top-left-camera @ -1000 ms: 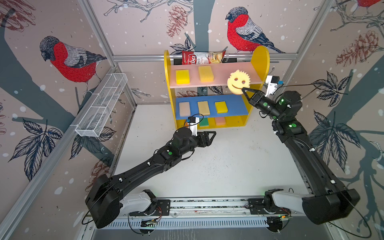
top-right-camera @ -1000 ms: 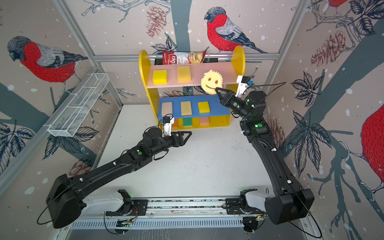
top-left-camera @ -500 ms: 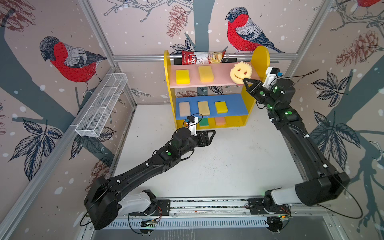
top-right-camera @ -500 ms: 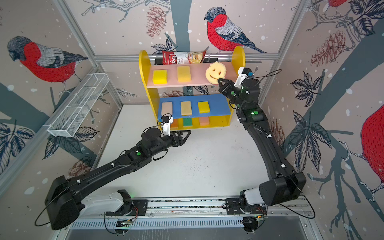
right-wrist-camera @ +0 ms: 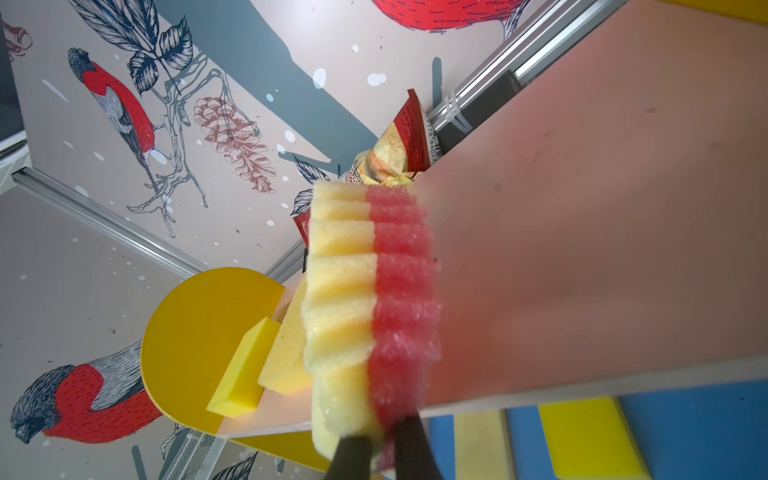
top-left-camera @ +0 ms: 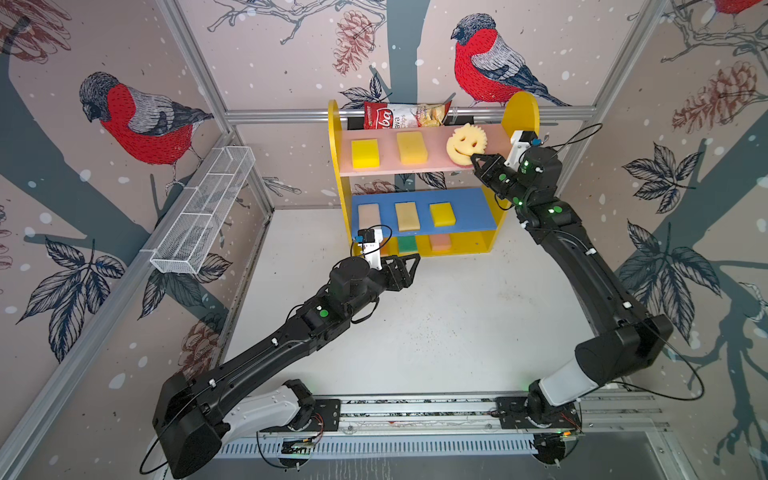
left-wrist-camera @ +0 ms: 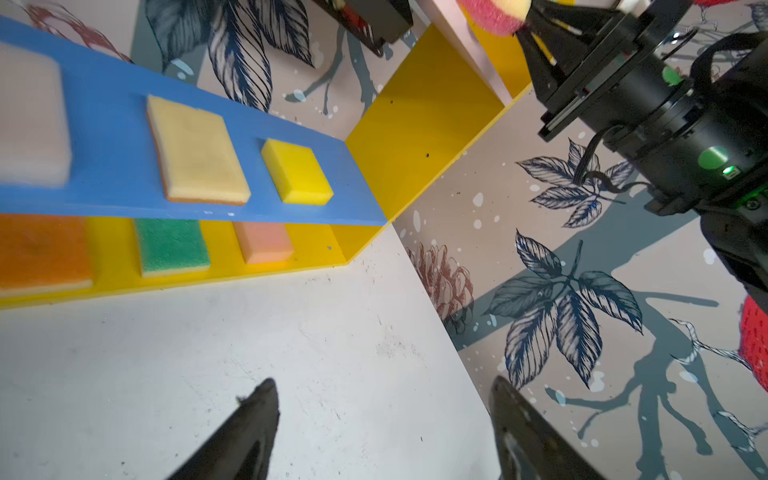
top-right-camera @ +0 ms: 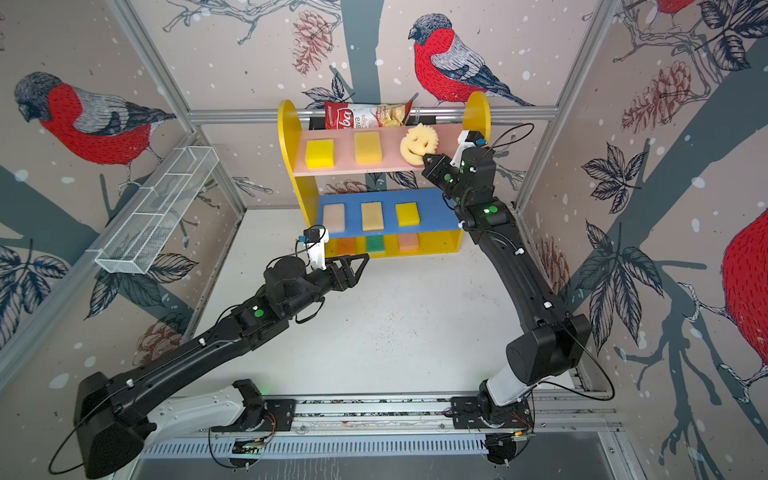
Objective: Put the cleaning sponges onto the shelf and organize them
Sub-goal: 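Carry the smiley sponge onto the pink shelf with right gripper while left withdraws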
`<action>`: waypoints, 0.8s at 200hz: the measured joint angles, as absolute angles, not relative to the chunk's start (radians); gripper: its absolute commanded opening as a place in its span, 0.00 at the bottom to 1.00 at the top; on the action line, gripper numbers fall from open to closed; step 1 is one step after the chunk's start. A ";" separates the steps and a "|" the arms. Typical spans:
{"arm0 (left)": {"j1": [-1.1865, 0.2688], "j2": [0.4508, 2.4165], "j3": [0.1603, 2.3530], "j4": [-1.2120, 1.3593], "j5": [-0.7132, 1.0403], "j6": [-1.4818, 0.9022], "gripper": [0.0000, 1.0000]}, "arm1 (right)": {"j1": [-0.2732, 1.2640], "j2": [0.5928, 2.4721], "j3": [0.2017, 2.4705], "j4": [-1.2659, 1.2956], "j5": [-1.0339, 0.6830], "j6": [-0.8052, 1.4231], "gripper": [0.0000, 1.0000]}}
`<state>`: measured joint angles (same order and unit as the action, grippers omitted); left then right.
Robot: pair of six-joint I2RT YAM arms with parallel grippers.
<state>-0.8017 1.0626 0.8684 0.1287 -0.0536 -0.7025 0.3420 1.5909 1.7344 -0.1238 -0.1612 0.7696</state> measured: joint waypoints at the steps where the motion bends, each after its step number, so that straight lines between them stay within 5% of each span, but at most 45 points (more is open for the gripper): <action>1: -0.802 1.061 0.869 0.128 -0.055 -0.702 0.79 | 0.342 1.591 1.735 -0.124 -0.161 0.770 0.13; 160: -0.801 0.854 0.850 -0.005 -0.299 -0.625 0.82 | 0.345 1.634 1.752 -0.110 -0.079 0.818 0.49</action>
